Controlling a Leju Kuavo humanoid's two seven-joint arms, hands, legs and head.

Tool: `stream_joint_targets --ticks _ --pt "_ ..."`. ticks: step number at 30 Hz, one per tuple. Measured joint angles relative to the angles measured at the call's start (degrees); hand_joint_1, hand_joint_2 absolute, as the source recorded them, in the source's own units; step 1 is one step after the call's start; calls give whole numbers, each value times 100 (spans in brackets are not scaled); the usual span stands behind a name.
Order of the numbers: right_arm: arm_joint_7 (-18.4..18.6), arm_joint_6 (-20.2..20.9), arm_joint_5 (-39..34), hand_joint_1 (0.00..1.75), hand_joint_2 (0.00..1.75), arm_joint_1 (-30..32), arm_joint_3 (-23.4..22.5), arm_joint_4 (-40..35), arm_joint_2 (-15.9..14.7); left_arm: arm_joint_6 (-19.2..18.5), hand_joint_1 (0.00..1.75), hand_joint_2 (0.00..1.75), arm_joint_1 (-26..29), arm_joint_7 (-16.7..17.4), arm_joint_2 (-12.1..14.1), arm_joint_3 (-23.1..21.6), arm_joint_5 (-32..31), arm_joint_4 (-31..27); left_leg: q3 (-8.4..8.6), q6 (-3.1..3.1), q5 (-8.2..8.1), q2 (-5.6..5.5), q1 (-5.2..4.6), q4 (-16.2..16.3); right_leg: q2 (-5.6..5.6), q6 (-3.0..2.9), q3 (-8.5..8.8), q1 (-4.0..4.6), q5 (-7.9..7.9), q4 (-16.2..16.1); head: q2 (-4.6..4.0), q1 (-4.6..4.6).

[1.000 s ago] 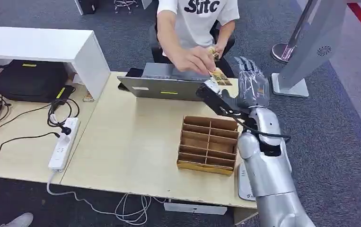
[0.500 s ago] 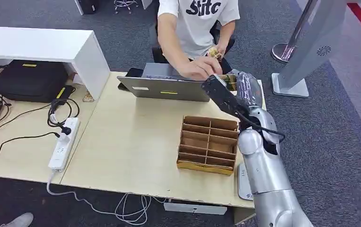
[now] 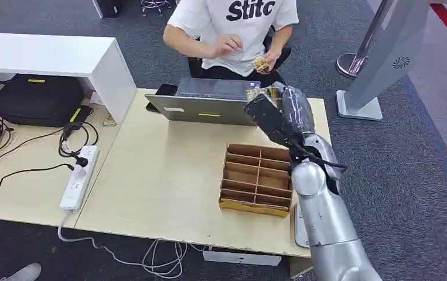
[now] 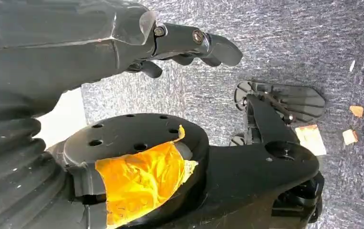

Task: Pass the card to the sensor for recognition and then transmit it.

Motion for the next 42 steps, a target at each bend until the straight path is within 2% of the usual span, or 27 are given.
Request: stream_joint_targets --ticks 4,9,17,22,27,32,35,37,42 --pt "-233 230 68 175 175 618 127 -762 -22 -50 0 175 3 -18 0 13 74 0 -1 3 -3 0 0 -1 1 0 -2 0 -2 -1 0 -2" --pt "-495 195 90 175 175 1380 366 -1461 -232 -66 0 175 10 -33 0 37 164 0 -5 3 -3 1 -1 -1 1 1 -3 0 -2 -3 0 -2" --pt "-532 173 28 173 175 1811 518 -1904 -459 -66 0 175 10 -35 2 72 210 0 -2 4 -3 1 -1 0 -1 1 -2 0 -1 -4 0 0" --pt "-773 -413 -159 171 175 2785 556 -2442 -765 -44 0 175 20 -81 0 144 352 0 -6 6 -12 -18 -1 0 -18 4 2 0 -9 -8 0 -2" --pt "-862 -522 -317 175 175 3470 457 -2969 -988 2 0 175 27 -123 0 216 411 0 -4 3 -24 -6 -1 0 -6 3 -1 0 -11 -9 0 -2" --pt "-665 -616 -242 175 175 3898 201 -3327 -1078 33 0 175 29 -127 -4 278 474 0 -3 3 -24 -8 -1 0 -9 3 1 0 -12 -9 0 -2" --pt "-545 -629 54 175 175 4147 -165 -3504 -1095 65 0 175 29 -125 -9 319 492 0 -3 3 -24 -7 -1 0 -8 3 1 0 -12 -9 0 -4" --pt "-199 -646 671 171 175 4228 -458 -3576 -1095 107 0 175 28 -116 -9 326 490 0 -3 3 -24 -7 -1 0 -8 3 2 -1 -12 -9 0 -2" --pt "574 -653 2342 175 175 4289 -948 -3600 -1097 162 0 175 24 -59 -11 326 413 0 -2 3 -24 -6 -1 0 -8 4 3 -1 -11 -9 0 -2"
